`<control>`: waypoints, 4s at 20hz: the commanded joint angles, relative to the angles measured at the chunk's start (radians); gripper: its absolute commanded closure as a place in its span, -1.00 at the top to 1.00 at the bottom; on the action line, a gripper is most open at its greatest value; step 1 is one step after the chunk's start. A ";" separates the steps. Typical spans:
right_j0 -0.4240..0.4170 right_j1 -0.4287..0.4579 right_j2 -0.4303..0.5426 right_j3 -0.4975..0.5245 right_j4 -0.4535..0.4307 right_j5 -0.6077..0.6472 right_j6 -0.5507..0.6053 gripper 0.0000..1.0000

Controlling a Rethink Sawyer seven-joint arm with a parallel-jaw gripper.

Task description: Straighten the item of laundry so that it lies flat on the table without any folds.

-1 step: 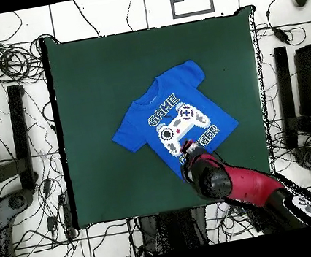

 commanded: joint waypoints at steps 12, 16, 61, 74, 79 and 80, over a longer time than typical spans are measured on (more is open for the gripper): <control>0.152 0.022 -0.003 -0.402 0.168 0.392 0.062 1.00; 0.169 0.045 0.000 -0.484 0.181 0.457 0.066 1.00; 0.254 0.250 -0.033 -0.966 0.168 0.768 0.065 1.00; 0.253 0.246 -0.032 -0.970 0.169 0.777 0.059 1.00; 0.252 0.247 -0.031 -0.975 0.173 0.785 0.062 1.00; 0.252 0.245 -0.031 -0.975 0.172 0.786 0.061 1.00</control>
